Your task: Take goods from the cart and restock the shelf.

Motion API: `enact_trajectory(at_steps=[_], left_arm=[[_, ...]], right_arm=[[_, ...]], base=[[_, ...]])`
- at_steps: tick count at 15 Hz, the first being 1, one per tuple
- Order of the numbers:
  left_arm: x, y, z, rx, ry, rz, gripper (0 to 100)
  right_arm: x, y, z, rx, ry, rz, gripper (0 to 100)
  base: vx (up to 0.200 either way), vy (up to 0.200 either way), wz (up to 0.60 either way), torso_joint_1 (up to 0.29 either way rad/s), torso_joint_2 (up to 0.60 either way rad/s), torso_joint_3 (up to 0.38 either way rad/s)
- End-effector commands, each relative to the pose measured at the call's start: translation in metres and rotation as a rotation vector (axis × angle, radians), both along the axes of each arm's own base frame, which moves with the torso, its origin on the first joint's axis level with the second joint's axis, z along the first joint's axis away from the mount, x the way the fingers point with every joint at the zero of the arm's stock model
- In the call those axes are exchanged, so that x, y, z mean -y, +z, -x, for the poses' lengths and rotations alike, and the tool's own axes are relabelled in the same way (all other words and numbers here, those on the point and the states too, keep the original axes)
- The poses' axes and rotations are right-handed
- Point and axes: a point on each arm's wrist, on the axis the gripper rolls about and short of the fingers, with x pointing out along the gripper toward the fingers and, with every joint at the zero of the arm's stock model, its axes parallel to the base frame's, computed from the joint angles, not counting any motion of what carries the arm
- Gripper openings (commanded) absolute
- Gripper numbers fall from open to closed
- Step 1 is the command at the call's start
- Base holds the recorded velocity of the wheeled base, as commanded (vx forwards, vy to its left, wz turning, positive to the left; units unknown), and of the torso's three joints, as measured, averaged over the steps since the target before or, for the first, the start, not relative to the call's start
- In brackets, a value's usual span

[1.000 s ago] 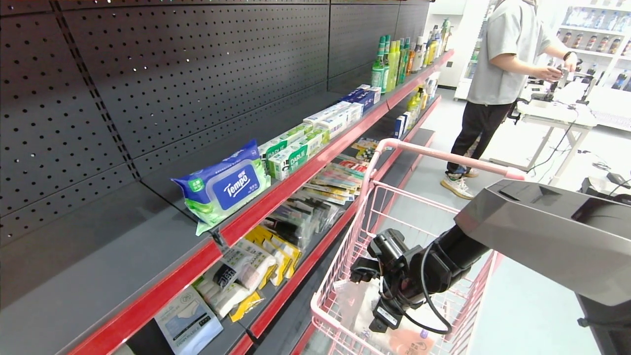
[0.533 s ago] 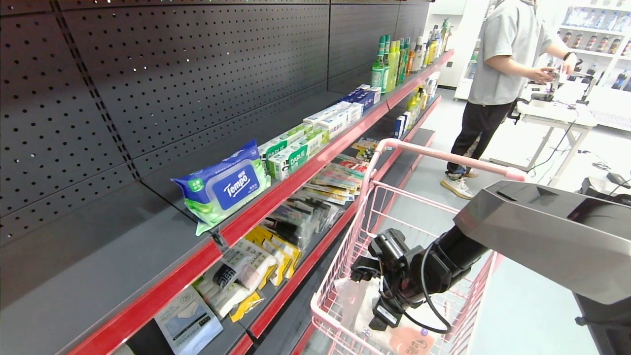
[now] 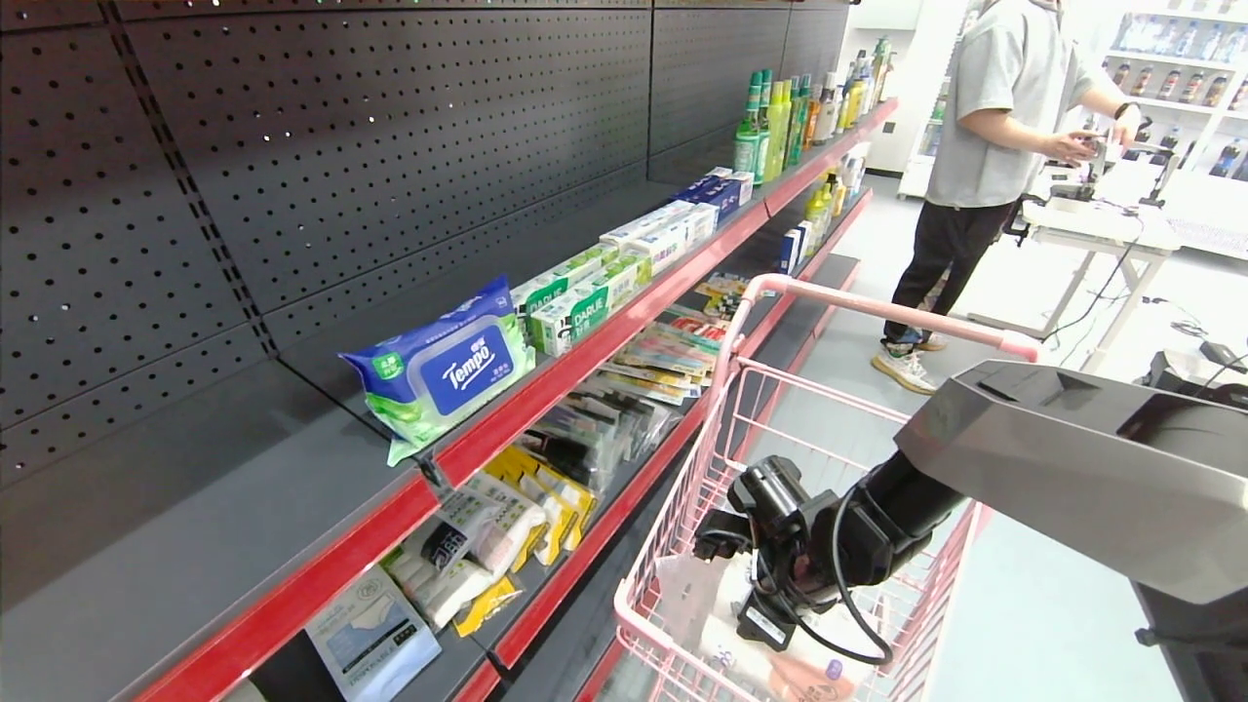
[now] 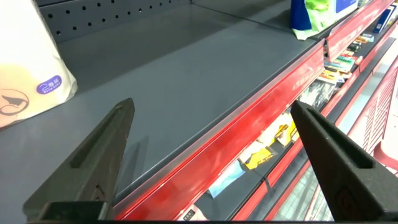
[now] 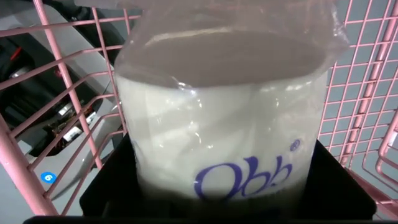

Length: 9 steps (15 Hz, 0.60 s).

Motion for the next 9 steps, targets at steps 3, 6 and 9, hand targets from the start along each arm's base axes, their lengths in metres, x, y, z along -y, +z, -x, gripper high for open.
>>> enact_trajectory(at_steps=[3, 6, 9], left_arm=[[0.000, 0.000, 0.000, 0.000, 0.000, 0.000, 100], [0.000, 0.000, 0.000, 0.000, 0.000, 0.000, 100], [0.000, 0.000, 0.000, 0.000, 0.000, 0.001, 100]], right_arm=[[0.003, 0.010, -0.002, 0.022, -0.019, -0.012, 0], [0.029, 0.082, -0.012, 0.156, -0.100, -0.094, 0], [0.056, 0.136, 0.002, 0.216, -0.160, -0.121, 0]], base=[[0.000, 0.000, 0.00, 0.000, 0.00, 0.000], [0.000, 0.000, 0.00, 0.000, 0.00, 0.000], [0.000, 0.000, 0.00, 0.000, 0.00, 0.000]])
